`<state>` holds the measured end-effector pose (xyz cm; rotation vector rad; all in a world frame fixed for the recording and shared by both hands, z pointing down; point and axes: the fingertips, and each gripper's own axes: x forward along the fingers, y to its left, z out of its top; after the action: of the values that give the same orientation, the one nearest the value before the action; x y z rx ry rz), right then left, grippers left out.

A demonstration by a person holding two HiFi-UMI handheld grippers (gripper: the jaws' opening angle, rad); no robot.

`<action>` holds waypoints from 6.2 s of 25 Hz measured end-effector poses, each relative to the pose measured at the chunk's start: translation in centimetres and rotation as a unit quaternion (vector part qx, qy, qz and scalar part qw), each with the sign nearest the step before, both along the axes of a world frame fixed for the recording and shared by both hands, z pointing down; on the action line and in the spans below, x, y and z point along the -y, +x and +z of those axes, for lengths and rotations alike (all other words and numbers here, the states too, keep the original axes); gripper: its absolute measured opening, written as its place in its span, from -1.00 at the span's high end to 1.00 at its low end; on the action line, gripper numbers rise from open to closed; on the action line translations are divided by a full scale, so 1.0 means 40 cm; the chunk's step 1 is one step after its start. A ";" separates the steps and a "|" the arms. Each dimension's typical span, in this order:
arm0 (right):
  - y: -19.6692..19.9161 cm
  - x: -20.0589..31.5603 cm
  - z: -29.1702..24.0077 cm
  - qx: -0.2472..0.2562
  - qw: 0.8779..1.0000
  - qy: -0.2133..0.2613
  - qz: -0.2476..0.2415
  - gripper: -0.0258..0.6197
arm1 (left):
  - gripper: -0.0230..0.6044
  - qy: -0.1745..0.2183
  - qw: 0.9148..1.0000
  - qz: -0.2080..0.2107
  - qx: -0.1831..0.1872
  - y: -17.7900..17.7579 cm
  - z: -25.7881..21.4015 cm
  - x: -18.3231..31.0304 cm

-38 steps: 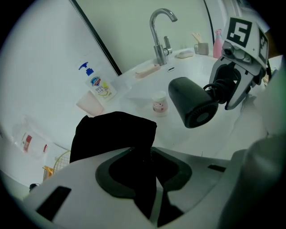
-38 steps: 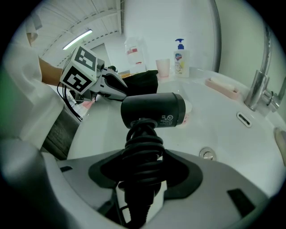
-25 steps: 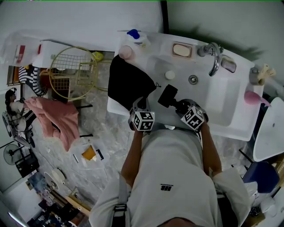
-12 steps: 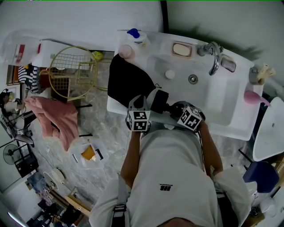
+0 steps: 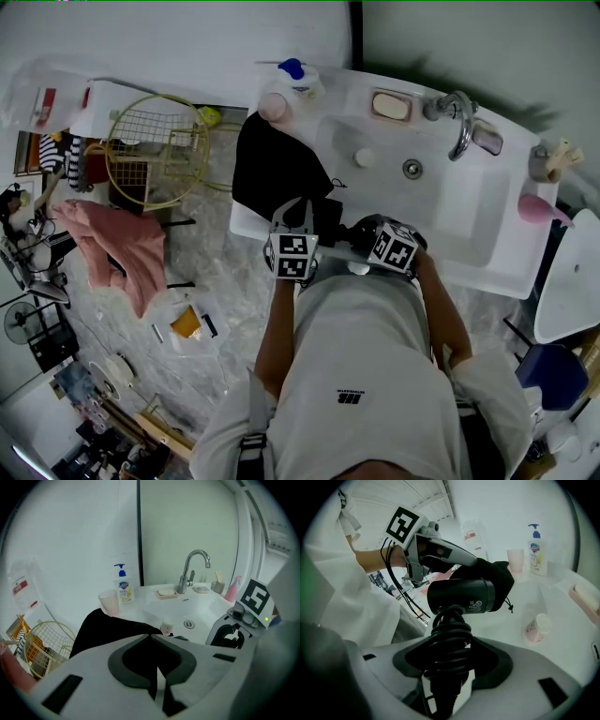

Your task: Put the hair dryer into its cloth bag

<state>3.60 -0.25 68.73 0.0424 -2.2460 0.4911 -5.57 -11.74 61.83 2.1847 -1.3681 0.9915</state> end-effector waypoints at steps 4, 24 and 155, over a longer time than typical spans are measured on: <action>-0.031 -0.005 -0.003 0.000 1.000 -0.002 -0.019 0.10 | 0.82 0.002 1.000 0.012 -0.009 0.003 -0.017 -0.005; -0.136 0.098 -0.013 -0.003 0.999 0.001 0.045 0.10 | 0.82 0.002 0.997 0.062 -0.043 -0.012 -0.067 -0.066; -0.352 -0.100 -0.033 0.032 0.944 0.043 0.326 0.34 | 0.82 -0.067 0.931 0.341 -0.115 -0.145 -0.073 -0.317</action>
<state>-10.47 3.75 67.40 0.8459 -2.2848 0.7430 -11.35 0.92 58.91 2.6144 -0.4080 0.9573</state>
